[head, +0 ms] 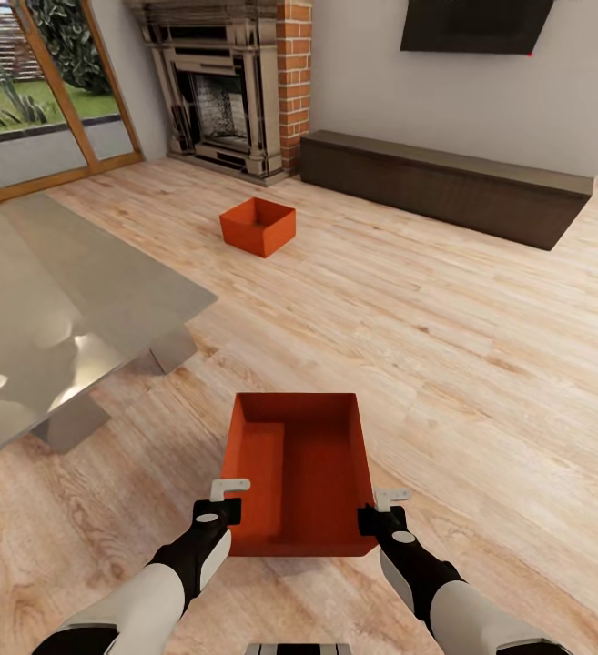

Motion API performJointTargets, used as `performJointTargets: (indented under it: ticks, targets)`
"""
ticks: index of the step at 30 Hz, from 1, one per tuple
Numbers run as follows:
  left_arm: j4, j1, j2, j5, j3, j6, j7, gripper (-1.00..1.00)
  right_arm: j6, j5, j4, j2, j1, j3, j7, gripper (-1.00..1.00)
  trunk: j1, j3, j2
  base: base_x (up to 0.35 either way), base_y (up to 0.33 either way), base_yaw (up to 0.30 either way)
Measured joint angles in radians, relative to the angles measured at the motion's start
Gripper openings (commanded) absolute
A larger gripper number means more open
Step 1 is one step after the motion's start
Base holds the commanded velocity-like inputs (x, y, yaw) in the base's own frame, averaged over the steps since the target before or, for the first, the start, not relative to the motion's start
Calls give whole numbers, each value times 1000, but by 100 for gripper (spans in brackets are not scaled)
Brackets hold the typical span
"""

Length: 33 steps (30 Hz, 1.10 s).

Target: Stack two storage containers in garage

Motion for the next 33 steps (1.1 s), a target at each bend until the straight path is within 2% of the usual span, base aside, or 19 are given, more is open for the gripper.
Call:
performJointTargets:
  ticks: [33]
  targets:
    - [0, 0, 2, 9, -3, 0, -1, -100, 8, 2, -2, 2, -1, 1, -2, -100, -127, 103, 231, 0, 0, 0]
